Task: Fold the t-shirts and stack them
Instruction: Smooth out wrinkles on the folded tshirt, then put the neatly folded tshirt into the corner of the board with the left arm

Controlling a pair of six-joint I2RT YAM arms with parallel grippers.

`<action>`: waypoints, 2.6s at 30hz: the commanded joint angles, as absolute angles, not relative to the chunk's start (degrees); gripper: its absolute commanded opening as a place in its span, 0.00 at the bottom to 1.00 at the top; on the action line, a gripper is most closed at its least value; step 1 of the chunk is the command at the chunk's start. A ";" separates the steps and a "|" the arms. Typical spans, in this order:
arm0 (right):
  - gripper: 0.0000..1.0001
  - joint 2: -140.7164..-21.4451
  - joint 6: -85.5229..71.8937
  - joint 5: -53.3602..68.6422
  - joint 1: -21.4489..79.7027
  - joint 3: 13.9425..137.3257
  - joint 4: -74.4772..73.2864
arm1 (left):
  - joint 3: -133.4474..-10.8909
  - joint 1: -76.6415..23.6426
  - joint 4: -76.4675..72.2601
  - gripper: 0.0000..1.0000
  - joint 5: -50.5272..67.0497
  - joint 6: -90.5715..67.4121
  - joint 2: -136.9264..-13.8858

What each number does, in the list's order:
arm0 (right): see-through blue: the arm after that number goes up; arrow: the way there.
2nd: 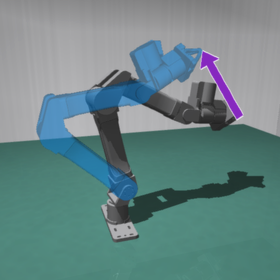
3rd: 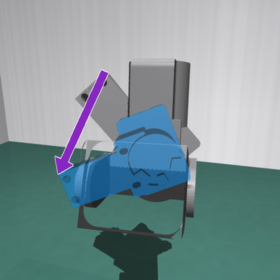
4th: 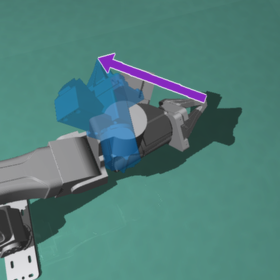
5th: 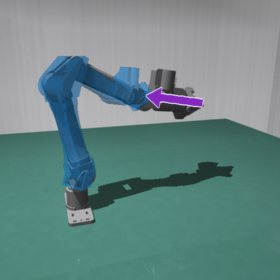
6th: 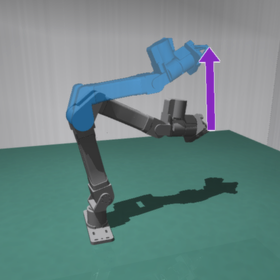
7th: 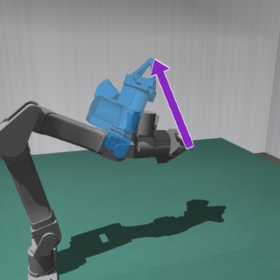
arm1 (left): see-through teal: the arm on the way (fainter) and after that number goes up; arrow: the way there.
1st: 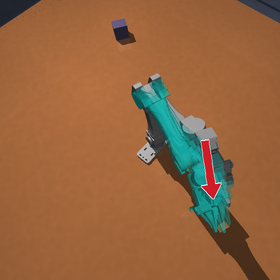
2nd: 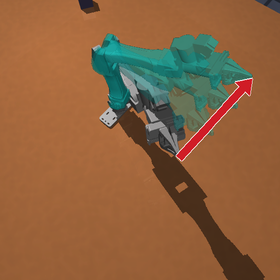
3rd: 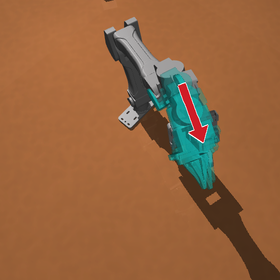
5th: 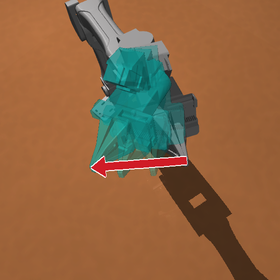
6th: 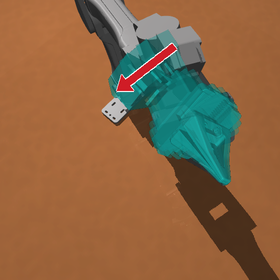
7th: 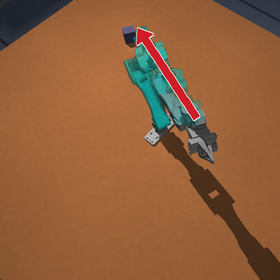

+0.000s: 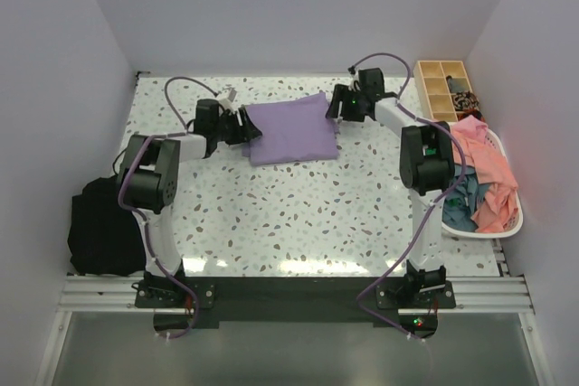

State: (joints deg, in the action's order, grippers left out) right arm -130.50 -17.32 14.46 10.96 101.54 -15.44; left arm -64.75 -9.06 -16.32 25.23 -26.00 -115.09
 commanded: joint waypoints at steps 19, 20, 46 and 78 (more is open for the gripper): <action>0.00 -130.79 -27.24 27.34 10.64 90.64 -6.96 | -50.20 -5.81 -36.73 0.00 31.11 -36.91 -113.48; 0.00 -130.09 -27.68 26.29 10.46 89.40 -6.33 | -48.97 -5.02 -40.39 0.00 31.81 -37.70 -112.94; 0.52 -111.73 -24.17 20.74 9.58 79.37 -10.02 | -48.34 -5.53 -28.65 0.64 21.45 -29.18 -104.94; 0.54 -128.05 -26.02 31.90 9.49 88.59 -8.87 | -47.03 -11.16 -35.29 0.70 28.20 -37.43 -113.82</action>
State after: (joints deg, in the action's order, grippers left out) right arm -125.95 -26.11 29.54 9.58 87.18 -8.05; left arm -51.40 -9.96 -29.76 17.82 -31.73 -110.65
